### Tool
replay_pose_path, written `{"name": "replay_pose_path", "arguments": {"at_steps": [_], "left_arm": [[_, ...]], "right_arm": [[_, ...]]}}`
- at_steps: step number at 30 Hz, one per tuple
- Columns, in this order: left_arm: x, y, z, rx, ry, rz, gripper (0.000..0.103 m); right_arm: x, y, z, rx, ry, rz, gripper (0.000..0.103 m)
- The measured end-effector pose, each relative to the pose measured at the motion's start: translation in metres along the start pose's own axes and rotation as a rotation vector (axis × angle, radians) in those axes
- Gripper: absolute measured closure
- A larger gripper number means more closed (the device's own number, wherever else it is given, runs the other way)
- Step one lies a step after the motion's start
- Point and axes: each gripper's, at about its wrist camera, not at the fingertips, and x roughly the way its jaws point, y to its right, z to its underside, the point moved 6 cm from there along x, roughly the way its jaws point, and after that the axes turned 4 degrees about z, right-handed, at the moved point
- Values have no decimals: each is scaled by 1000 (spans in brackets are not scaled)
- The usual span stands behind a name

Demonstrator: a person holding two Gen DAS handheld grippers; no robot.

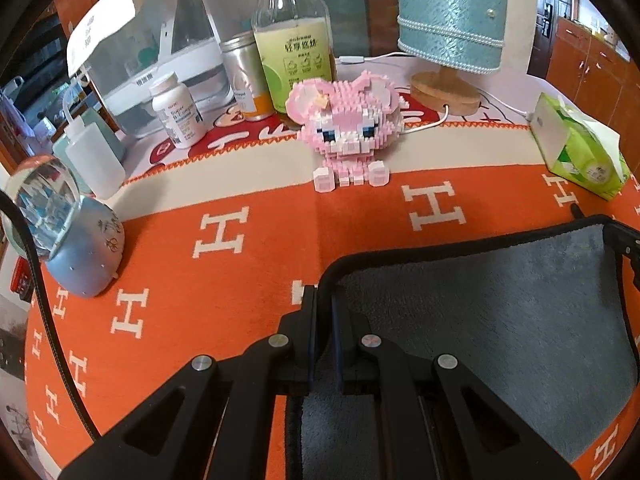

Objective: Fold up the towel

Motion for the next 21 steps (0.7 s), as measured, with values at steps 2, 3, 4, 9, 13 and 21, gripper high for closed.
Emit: {"name": "replay_pose_path", "arguments": {"at_steps": [2,3,4,9,13,21], "left_arm": [[4,-1,1,-9,-5,3,98],[7,-1,1,-13,-10,5,98],[9,-1,1,-14,-12,4,98],[13,1,1,-11,-9,-11,96],[13,1,1,-18,-8,-26,78],[1,-3,-1,-61,9,-8,10]], "right_arm": [[4,0,1,5,-6,2,99],[5,-1,1,5,-8,2,98],[7,-2,1,5,-12,4,98],[11,-3,3,6,-17,14,98],[12,-4,3,0,-23,14,95],[-9,-7,-3,35,18,-28,69]]}}
